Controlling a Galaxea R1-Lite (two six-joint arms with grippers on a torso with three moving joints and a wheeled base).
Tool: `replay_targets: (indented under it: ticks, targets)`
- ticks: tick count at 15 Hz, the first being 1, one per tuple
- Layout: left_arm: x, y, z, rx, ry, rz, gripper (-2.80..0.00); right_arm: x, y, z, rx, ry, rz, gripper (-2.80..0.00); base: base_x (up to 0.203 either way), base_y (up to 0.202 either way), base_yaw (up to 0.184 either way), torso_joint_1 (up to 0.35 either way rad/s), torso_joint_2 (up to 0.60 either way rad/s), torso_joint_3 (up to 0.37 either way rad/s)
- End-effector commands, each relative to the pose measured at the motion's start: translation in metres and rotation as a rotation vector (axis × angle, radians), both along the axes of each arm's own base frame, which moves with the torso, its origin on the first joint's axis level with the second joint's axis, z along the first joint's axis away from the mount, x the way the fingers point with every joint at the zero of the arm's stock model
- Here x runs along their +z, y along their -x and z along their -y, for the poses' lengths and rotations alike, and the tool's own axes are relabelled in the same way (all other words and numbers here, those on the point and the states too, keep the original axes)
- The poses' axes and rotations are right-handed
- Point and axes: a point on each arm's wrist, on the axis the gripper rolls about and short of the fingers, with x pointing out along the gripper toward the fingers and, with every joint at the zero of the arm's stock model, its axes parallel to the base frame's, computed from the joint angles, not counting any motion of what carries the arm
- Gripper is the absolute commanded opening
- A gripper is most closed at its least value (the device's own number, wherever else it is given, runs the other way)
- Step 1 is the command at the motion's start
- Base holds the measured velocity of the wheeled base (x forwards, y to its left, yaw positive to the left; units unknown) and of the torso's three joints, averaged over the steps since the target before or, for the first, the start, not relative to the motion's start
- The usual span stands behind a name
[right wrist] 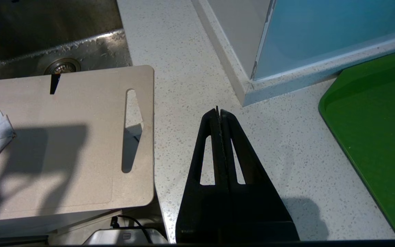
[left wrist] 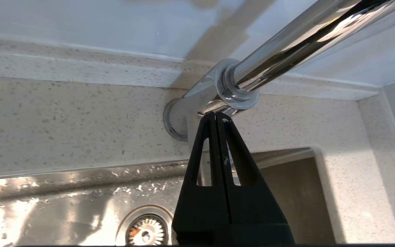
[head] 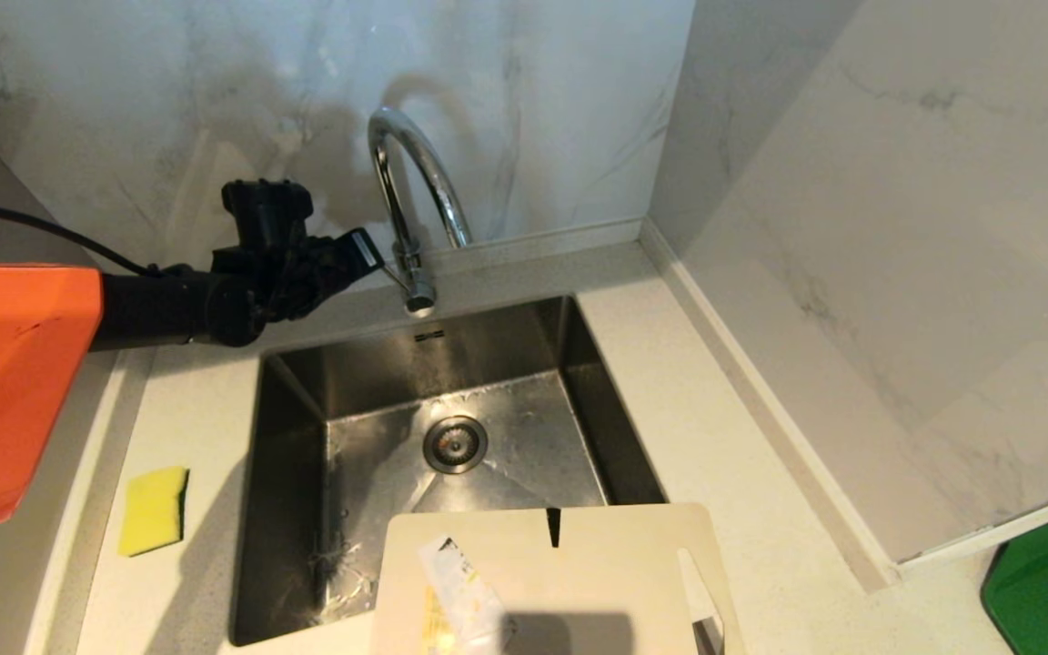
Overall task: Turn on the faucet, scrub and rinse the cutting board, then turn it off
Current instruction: Turn on the tap
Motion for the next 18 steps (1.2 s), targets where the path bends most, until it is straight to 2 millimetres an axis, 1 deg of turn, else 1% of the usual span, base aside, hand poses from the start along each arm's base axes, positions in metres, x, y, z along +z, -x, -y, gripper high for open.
replay_targets:
  ticks: [1,5,9,11,13,18]
  targets:
    - [0.002,0.001,0.002,-0.005,0.012,0.004,-2.80,0.000,0.000,0.000,0.000,0.000,0.001,-2.80,0.000,0.000,0.000,0.000,0.00,0.000]
    - [0.003,0.001,0.002,-0.022,0.055,-0.003,-2.80,0.000,0.000,0.000,0.000,0.000,-0.001,-2.80,0.000,0.000,0.000,0.000,0.00,0.000]
    - [-0.002,-0.001,0.003,-0.029,0.059,-0.015,-2.80,0.000,0.000,0.000,0.000,0.000,-0.001,-2.80,0.000,0.000,0.000,0.000,0.00,0.000]
    - [-0.005,0.000,0.012,-0.045,0.080,-0.029,-2.80,0.000,0.000,0.000,0.000,0.000,0.001,-2.80,0.000,0.000,0.000,0.000,0.00,0.000]
    - [-0.012,-0.001,0.020,-0.059,0.077,-0.047,-2.80,0.000,0.000,0.000,0.000,0.000,-0.001,-2.80,0.000,0.000,0.000,0.000,0.00,0.000]
    - [-0.013,-0.001,0.021,-0.066,0.085,-0.050,-2.80,0.000,0.000,0.000,0.000,0.000,0.001,-2.80,0.000,0.000,0.000,0.000,0.00,0.000]
